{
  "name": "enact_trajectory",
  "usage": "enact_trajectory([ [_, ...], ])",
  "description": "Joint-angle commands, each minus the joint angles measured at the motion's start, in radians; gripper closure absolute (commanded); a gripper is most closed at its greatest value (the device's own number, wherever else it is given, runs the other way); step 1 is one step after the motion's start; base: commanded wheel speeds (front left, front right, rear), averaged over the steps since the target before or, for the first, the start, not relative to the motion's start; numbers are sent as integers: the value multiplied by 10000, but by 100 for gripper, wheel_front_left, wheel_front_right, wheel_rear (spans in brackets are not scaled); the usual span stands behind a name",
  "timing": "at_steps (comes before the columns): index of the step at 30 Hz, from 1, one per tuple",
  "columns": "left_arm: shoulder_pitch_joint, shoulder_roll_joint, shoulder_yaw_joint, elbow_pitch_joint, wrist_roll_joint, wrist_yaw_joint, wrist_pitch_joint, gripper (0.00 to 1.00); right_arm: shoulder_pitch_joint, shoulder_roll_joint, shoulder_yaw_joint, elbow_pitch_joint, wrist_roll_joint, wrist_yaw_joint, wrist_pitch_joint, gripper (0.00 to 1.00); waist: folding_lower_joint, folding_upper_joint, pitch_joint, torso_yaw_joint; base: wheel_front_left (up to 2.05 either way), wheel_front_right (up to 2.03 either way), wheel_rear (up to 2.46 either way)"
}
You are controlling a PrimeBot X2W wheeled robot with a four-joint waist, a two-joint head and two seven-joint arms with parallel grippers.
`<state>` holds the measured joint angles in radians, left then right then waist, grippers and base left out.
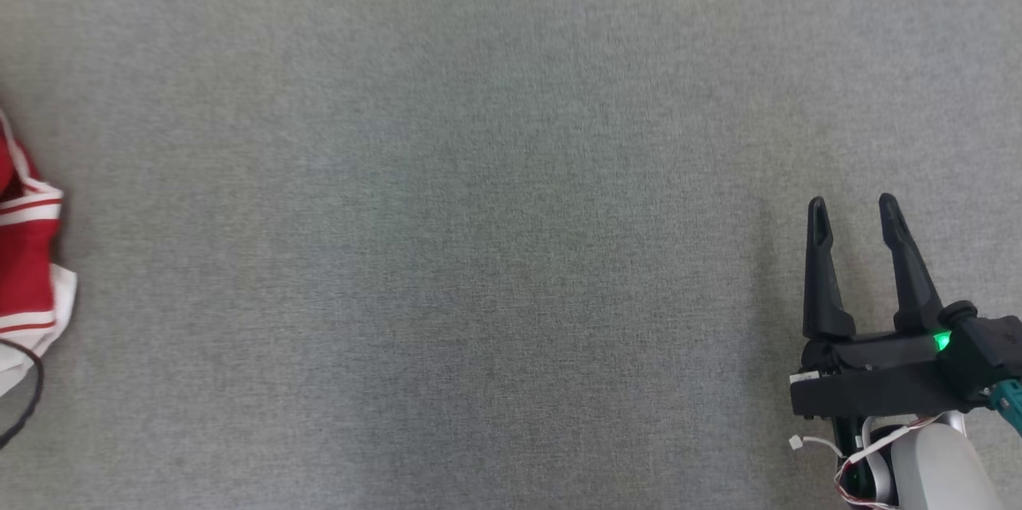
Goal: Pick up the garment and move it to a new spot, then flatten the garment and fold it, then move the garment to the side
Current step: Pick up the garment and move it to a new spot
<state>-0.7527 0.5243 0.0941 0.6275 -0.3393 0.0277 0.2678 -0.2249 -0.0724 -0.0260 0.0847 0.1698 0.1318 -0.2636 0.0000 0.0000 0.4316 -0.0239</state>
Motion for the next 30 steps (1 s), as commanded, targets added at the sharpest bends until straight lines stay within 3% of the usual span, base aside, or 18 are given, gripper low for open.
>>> enact_trajectory([
  [1,-171,56,-38,-137,167,11,-267,100,106,28,-9,22,-30,-21,-9,0,0,0,-302,151,0,0,0],
  [9,-876,172,-354,-1348,523,-139,-1855,100,352,123,17,166,93,-21,-10,0,0,0,-1063,338,0,0,0],
  [18,-1822,-82,-1398,-3431,899,-624,-1974,100,618,207,51,405,387,-21,-12,0,0,0,-1823,-131,0,0,0],
  [30,-2199,-1969,-3125,-4807,667,-810,-1450,100,863,223,406,649,1114,-21,-9,0,0,0,-2265,-1801,0,0,0],
])
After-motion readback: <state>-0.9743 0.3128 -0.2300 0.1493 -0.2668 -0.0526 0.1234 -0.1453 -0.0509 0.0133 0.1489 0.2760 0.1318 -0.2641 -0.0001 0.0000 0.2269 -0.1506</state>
